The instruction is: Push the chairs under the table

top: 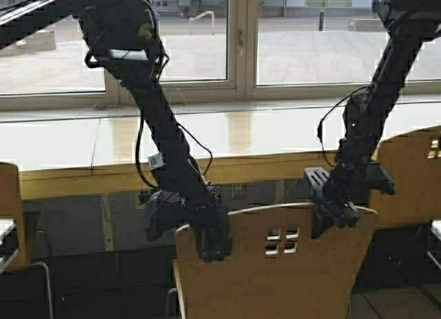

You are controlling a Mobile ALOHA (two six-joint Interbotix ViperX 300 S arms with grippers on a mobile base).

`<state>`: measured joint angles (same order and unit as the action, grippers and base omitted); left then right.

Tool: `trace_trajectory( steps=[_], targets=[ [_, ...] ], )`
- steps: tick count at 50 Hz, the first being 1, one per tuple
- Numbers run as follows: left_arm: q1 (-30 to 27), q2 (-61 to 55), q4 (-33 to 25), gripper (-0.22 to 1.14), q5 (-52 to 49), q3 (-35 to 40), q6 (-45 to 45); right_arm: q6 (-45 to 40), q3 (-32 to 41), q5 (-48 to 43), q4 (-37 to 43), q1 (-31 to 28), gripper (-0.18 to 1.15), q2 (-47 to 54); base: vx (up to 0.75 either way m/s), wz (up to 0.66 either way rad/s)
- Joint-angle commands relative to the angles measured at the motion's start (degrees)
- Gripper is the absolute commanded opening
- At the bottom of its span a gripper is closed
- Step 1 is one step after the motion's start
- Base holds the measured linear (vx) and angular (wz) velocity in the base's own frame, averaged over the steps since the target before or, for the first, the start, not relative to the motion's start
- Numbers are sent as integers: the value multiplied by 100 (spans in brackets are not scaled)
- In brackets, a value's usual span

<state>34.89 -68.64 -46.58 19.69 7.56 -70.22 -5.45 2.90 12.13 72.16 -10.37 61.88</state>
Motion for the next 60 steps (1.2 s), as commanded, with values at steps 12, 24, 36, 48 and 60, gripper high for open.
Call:
trace_trajectory(
  steps=[12,24,36,48,60],
  targets=[
    [-316,431,-79,3,105,-571,53,79,70,281,-193,-167,4,-132,6,1],
    [-466,448,-70,2,220,-554,114,88,158,281,-308,-167,4,-62,14,1],
    [-536,510,-79,2,281,-721,299,88,229,316,-606,-167,4,79,19,5],
    [-791,580,18,3,316,-949,369,88,167,281,-606,-229,4,79,21,-1],
    [-809,677,35,3,316,-1072,519,97,105,316,-677,-202,4,149,23,0]
  ],
)
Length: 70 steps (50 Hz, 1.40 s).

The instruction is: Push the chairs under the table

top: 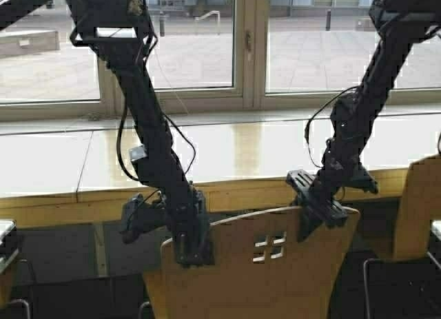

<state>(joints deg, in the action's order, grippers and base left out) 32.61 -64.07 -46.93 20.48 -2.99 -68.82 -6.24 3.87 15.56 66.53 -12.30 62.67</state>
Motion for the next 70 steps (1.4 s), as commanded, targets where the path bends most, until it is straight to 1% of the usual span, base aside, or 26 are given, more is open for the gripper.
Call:
trace_trajectory(
  steps=[1,18,28,37,47,59,70],
  targets=[
    [-580,237,62,3,246,-44,387,176,0,-18,-114,-9,4,70,23,3],
    [-694,422,176,3,255,-158,413,167,-308,18,-167,-44,4,-97,21,1],
    [-694,431,202,3,264,-176,492,176,-272,18,-185,-44,4,-35,21,5],
    [-694,475,255,3,264,-281,606,176,-422,18,-229,-53,4,-9,19,4],
    [-694,492,299,3,264,-237,615,176,-466,9,-246,-53,4,-44,16,1],
    [-615,694,483,4,220,-510,624,176,-914,26,-598,-53,4,-167,16,4],
    [-519,800,483,4,202,-642,624,176,-984,114,-844,-62,5,-211,13,3]
  ],
)
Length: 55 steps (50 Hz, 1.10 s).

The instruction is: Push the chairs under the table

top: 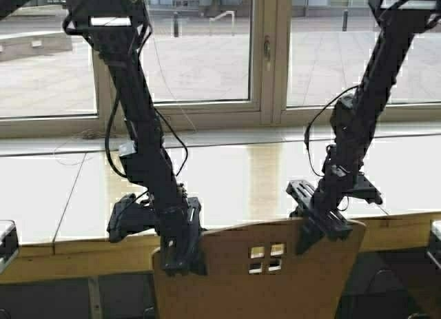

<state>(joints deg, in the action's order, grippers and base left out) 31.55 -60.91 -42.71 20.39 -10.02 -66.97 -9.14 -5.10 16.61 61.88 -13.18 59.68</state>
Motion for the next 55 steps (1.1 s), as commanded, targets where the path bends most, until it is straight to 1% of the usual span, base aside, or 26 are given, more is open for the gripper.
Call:
trace_trajectory(
  steps=[1,5,9,12,19,20,22,25,30,41,55],
  targets=[
    [-422,483,62,4,202,62,439,466,-79,9,-387,26,5,70,11,1],
    [-404,527,70,6,114,18,439,466,-79,9,-448,26,7,-18,9,1],
    [-369,606,114,16,70,-44,448,466,-105,-35,-563,26,14,-114,5,0],
    [-360,659,132,30,70,-88,448,466,-123,-18,-589,26,28,-176,3,-1],
    [-343,721,132,71,35,-79,448,466,-123,114,-624,26,72,-229,2,-1],
    [-343,729,132,79,18,-97,439,457,-132,114,-624,26,77,-237,1,-1],
    [-334,765,132,89,-26,-132,448,457,-176,105,-615,26,85,-255,0,0],
    [-308,826,141,98,-132,-176,439,448,-237,105,-615,26,91,-299,0,0],
    [-308,905,141,99,-211,-246,439,439,-404,26,-598,35,90,-439,0,0],
    [-281,1459,132,99,-229,-589,448,396,-747,-149,-554,123,90,-1134,0,1],
    [-272,2531,114,99,-290,-1213,800,413,-1283,-158,-563,237,90,-2496,-1,0]
  ],
)
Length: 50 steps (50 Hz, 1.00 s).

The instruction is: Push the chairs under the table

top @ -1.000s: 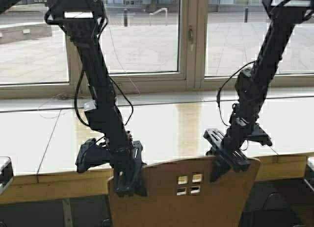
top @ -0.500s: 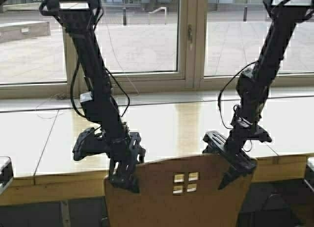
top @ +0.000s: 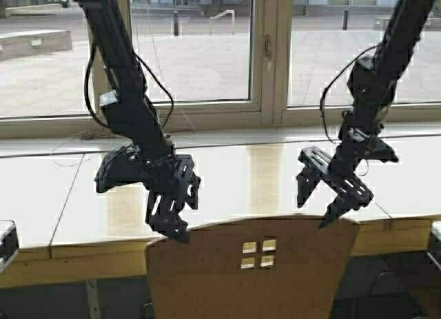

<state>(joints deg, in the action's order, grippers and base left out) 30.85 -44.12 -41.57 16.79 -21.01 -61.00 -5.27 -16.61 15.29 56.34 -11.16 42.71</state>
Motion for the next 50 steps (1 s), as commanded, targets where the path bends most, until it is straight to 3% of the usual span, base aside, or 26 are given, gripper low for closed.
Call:
trace_trajectory(
  steps=[1,13,26,31,40,50],
  targets=[
    [-211,940,0,99,79,-158,237,26,-158,-26,-18,53,90,-888,-1,-1],
    [-255,2101,176,99,88,-888,1512,62,-659,-18,-211,88,90,-2004,-2,0],
    [-343,3955,2065,99,-44,-2268,3753,396,-1582,-211,-1846,26,90,-3683,-4,1],
    [-448,4614,2153,99,-308,-2716,4491,413,-1925,-299,-2479,-44,90,-4395,-6,1],
    [-519,5203,2153,99,-686,-3015,5669,422,-2285,-800,-2514,-229,90,-5353,-12,5],
    [-519,5476,2162,99,-1160,-3138,5897,422,-2329,-1160,-2654,-510,90,-5590,-16,11]
  ],
)
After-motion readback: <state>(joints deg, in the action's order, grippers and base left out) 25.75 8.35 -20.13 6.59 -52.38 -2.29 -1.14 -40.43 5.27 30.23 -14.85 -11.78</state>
